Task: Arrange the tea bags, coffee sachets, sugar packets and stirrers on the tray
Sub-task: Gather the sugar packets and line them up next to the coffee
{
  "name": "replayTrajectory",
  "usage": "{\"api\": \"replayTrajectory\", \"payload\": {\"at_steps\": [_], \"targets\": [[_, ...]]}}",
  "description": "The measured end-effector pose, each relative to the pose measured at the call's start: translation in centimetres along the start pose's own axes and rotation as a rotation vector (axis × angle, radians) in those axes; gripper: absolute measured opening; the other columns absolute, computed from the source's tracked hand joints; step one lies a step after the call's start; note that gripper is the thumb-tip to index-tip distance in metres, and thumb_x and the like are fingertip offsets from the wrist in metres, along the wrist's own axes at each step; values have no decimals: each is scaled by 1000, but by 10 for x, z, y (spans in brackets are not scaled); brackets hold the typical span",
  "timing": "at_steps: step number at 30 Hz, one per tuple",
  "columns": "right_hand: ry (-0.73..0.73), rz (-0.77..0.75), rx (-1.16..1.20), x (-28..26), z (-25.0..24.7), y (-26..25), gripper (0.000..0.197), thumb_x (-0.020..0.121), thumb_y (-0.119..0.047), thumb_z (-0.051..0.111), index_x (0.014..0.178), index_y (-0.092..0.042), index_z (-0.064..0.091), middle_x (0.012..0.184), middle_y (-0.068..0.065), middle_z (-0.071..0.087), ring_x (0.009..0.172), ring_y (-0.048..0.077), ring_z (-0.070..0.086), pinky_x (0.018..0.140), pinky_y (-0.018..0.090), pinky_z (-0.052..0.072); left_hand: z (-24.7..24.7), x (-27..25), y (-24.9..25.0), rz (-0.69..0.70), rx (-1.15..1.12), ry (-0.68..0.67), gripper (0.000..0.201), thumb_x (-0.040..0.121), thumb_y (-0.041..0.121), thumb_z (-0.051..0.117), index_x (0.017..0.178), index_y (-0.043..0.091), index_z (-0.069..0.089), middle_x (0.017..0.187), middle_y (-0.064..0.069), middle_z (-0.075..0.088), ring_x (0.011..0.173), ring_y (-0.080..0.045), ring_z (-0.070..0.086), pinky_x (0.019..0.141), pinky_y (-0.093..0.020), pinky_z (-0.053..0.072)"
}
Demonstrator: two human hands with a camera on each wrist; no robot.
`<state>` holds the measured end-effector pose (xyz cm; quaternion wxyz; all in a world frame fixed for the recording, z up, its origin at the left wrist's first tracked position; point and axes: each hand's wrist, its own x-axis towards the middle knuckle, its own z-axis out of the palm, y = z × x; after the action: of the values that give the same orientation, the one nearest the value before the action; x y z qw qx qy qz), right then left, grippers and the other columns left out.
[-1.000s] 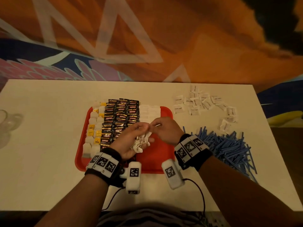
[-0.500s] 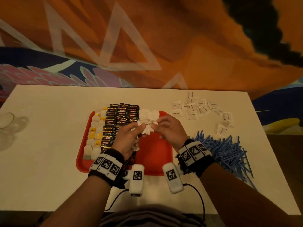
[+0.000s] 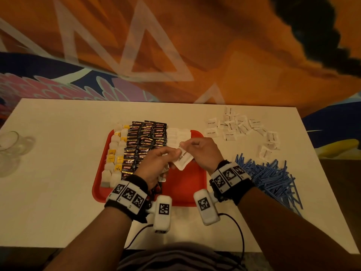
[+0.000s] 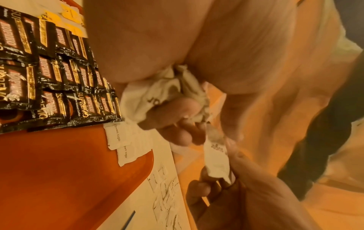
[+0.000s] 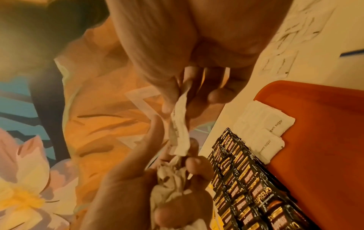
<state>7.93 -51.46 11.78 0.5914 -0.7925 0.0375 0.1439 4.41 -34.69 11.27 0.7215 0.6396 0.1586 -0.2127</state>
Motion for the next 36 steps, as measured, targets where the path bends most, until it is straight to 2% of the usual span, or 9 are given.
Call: {"api": "replayTrajectory", "payload": {"at_steps": [5, 8, 12, 15, 20, 25, 29, 33, 36], "targets": [[109, 92, 143, -1, 1, 0, 28, 88, -41, 68, 89, -13, 70, 83, 3, 75, 72, 16, 68, 64, 34, 53, 2, 6, -2, -36, -145, 84, 31, 76, 39, 76, 98, 17, 76, 91, -12, 63, 64, -18, 46, 42, -21, 33], [-10, 135, 217, -6, 5, 3, 23, 84, -31, 75, 99, -14, 70, 90, 3, 75, 77, 13, 68, 60, 29, 49, 3, 7, -2, -65, -242, 92, 23, 87, 32, 71, 103, 15, 72, 86, -5, 64, 64, -13, 49, 40, -21, 34], [72, 105, 187, -2, 9, 7, 20, 82, -28, 77, 90, -11, 72, 85, 5, 73, 74, 13, 65, 72, 38, 54, 3, 8, -6, -60, -158, 27, 18, 79, 31, 75, 87, 16, 70, 75, 1, 62, 66, -11, 53, 40, -20, 33], [77, 71, 77, 3, 6, 2, 14, 82, -29, 77, 85, -19, 69, 83, -5, 68, 79, 8, 62, 81, 28, 51, 0, 8, -5, -89, -93, -27, 16, 89, 18, 71, 75, 15, 64, 73, -4, 62, 62, -12, 53, 38, -20, 32], [-152, -45, -90, 9, -1, -5, 22, 87, -32, 72, 88, -11, 76, 85, 6, 74, 77, 15, 65, 75, 31, 50, -7, 8, 1, -71, -67, -39, 14, 90, 23, 69, 96, 10, 68, 82, -5, 66, 64, -12, 55, 39, -19, 31], [218, -1, -90, 18, 6, 5, 31, 82, -51, 70, 78, -20, 71, 74, 5, 71, 69, 18, 67, 73, 34, 52, -5, 15, -2, -32, -62, 91, 15, 91, 25, 70, 93, 10, 71, 86, -4, 70, 65, -11, 54, 41, -20, 32], [276, 111, 109, 17, 10, 10, 34, 84, -51, 67, 88, -17, 68, 74, 3, 67, 56, 3, 61, 69, 32, 51, -7, 20, -4, -69, -143, 115, 9, 93, 22, 68, 94, 13, 70, 88, -2, 73, 65, -11, 55, 39, -20, 31], [17, 286, 325, 14, 16, 21, 40, 84, -47, 69, 108, -15, 67, 103, 0, 69, 87, 12, 62, 64, 29, 50, -10, 25, -8, -88, -191, 132, 17, 93, 23, 67, 103, 10, 69, 92, -5, 71, 64, -10, 55, 37, -18, 32], [-113, 294, 363, 12, 22, 30, 28, 88, -22, 71, 112, -7, 68, 97, 5, 72, 79, 13, 63, 60, 25, 48, -11, 28, -11, -105, -185, 129, 20, 90, 27, 70, 101, 11, 69, 85, -4, 68, 63, -10, 55, 37, -19, 32]]}}
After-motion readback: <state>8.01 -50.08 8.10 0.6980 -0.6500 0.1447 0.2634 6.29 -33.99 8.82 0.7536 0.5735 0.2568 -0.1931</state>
